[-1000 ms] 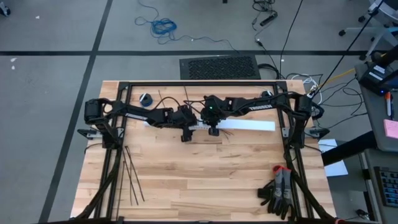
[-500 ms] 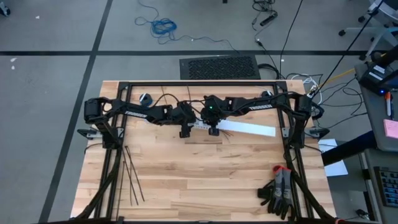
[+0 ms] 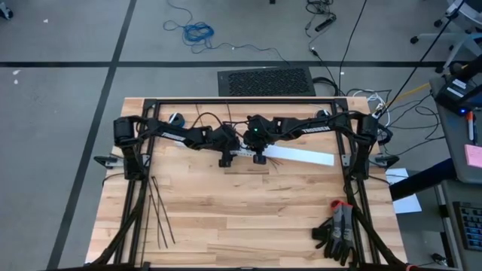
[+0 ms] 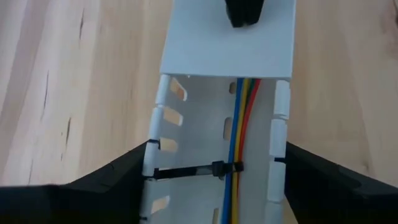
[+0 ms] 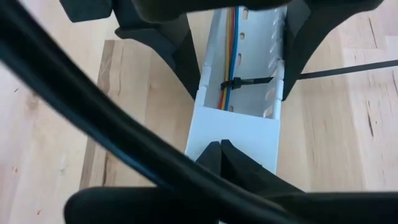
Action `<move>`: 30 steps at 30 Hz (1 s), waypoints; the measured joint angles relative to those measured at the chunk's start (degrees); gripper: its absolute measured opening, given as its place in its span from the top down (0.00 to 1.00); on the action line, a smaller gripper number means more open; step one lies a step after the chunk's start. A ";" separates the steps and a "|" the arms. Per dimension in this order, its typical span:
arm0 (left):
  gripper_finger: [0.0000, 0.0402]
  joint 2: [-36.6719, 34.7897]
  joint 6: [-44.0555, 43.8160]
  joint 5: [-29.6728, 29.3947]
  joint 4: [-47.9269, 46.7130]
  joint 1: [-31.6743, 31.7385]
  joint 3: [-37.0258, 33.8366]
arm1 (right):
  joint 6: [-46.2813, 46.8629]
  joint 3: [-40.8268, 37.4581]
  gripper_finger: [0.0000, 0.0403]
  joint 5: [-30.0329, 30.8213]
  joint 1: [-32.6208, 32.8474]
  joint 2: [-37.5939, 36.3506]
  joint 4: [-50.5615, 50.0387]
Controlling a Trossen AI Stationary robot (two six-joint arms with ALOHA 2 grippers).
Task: Ziptie cables
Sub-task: Close the white cable duct
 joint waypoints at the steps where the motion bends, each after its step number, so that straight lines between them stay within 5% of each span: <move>1: 0.25 0.00 -0.63 -0.27 -0.06 0.00 0.02 | -0.01 0.02 1.00 0.00 0.00 -0.02 -0.12; 14: 0.42 0.10 -15.65 -3.12 -0.83 -2.95 -0.02 | -4.17 0.00 1.00 -2.34 -0.89 -0.06 -0.34; 30: 0.43 0.35 -16.72 -5.51 1.54 -5.20 -0.24 | -2.15 -0.53 1.00 -3.50 -0.35 -1.29 7.29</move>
